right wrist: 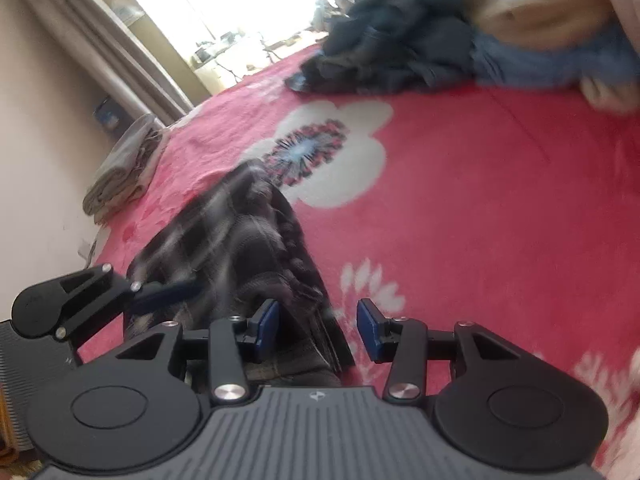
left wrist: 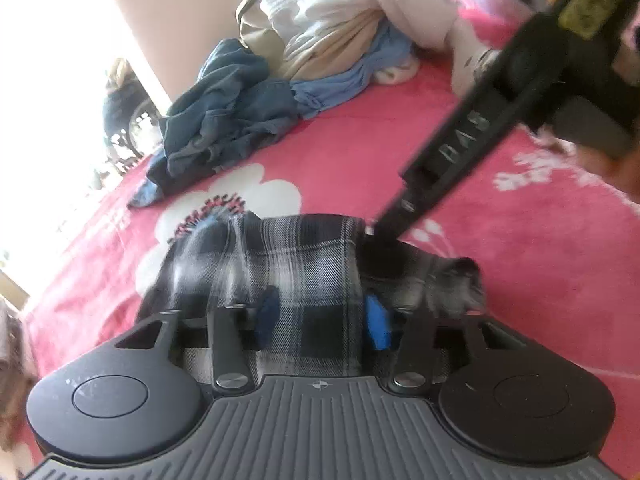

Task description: Fold clothes

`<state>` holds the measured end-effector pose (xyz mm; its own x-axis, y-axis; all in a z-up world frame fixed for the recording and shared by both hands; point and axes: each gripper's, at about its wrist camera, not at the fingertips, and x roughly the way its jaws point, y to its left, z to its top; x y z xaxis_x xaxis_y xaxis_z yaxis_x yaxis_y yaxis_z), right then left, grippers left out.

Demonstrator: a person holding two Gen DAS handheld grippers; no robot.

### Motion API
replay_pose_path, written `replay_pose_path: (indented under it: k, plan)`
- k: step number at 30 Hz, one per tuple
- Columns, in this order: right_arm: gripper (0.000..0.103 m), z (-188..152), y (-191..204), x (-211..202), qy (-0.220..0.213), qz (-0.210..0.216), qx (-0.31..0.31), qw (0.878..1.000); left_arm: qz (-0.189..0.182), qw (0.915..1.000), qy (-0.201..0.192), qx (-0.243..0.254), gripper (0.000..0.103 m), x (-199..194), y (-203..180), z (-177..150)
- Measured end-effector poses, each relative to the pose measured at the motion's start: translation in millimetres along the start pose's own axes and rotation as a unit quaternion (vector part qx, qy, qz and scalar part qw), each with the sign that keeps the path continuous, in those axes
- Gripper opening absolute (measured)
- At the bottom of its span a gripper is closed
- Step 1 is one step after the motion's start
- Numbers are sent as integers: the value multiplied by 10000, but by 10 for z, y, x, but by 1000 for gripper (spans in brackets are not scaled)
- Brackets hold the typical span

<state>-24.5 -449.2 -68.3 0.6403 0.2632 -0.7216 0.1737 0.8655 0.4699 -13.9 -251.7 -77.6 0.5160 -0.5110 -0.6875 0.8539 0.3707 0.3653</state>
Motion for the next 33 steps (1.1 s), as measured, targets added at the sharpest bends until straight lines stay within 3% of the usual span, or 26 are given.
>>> replay_pose_path:
  k: [3,6,9,13,17,20,22,24,27,30,33]
  plan:
    - [44,31,-104,1,-25,127,326,9994,-225,9996,-9,-161,15,-3,78,23]
    - [44,86,-134,-46,-191,216,433,9986,-324,9985,-28,-436,7,-66,217,28]
    - [44,108,-154,-80,-270,333,555,9975,-560,9935,-15,-994,6,-127,433,17]
    - [44,96,-129,-84,-206,467,565,9971,-886,9799,45,-1784,6,-137,714,-7]
    - [44,79,-111,-67,-136,599,559,9965,-890,9740,140,-2079,7,-95,811,-53]
    - [45,63,-89,-8,-42,686,536,9962,-864,9736,235,-2100,11,-42,810,-64]
    - [46,41,-49,31,40,699,419,9967,-881,9744,256,-2052,20,-21,783,-60]
    - [52,16,12,68,104,616,208,9978,-898,9757,220,-1987,20,-13,755,-47]
    - [52,-22,89,130,114,384,-129,9991,-970,9737,39,-2063,4,-44,760,-15]
    - [47,-20,91,166,58,278,-157,9995,-1325,9644,-203,-2281,3,-132,780,9]
    - [47,12,24,178,60,374,87,9992,-1468,9678,-28,-2043,4,-88,662,6]
